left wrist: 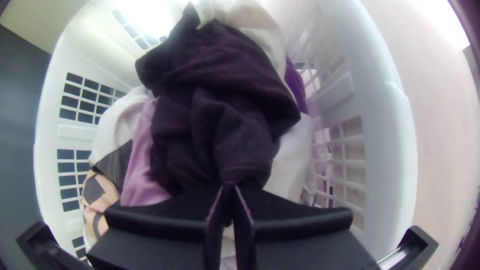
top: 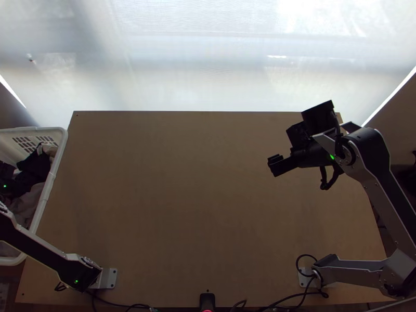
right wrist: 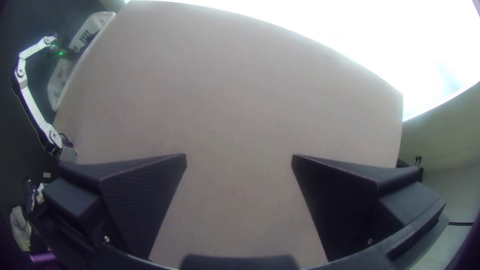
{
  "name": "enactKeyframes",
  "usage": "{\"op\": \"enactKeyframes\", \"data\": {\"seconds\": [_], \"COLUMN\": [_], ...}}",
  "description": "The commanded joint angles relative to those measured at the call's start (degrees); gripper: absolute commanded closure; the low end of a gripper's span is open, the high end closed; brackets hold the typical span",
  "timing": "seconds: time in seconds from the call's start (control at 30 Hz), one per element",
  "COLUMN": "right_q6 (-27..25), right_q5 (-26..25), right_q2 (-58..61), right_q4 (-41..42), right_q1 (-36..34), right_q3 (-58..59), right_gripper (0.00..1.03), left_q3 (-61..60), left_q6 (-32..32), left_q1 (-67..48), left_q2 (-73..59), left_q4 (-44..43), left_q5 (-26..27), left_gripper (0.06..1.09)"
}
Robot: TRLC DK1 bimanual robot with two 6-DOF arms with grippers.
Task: Fold the t-shirt
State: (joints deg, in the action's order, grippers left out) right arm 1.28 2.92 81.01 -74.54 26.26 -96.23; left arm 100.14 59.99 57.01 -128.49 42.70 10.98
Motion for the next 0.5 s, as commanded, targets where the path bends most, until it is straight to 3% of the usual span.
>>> {"op": "enactKeyframes", "data": {"seconds": [0.0, 0.47], "right_q6": [0.0, 0.0], "right_q5": [0.0, 0.1], "right_q2": [0.0, -0.2], "right_q4": [-0.1, -0.1], "right_q1": [0.1, 0.0], "right_q3": [0.0, 1.6], "right_gripper": [0.05, 0.05], "left_q3": [-1.3, -12.6], "left_q6": [-0.6, 0.0], "left_q1": [0.3, -8.9], "left_q2": [5.5, 41.6], "left_q4": [5.6, 27.5], "left_q5": [3.1, 17.1], "left_gripper": [1.03, 1.05]}}
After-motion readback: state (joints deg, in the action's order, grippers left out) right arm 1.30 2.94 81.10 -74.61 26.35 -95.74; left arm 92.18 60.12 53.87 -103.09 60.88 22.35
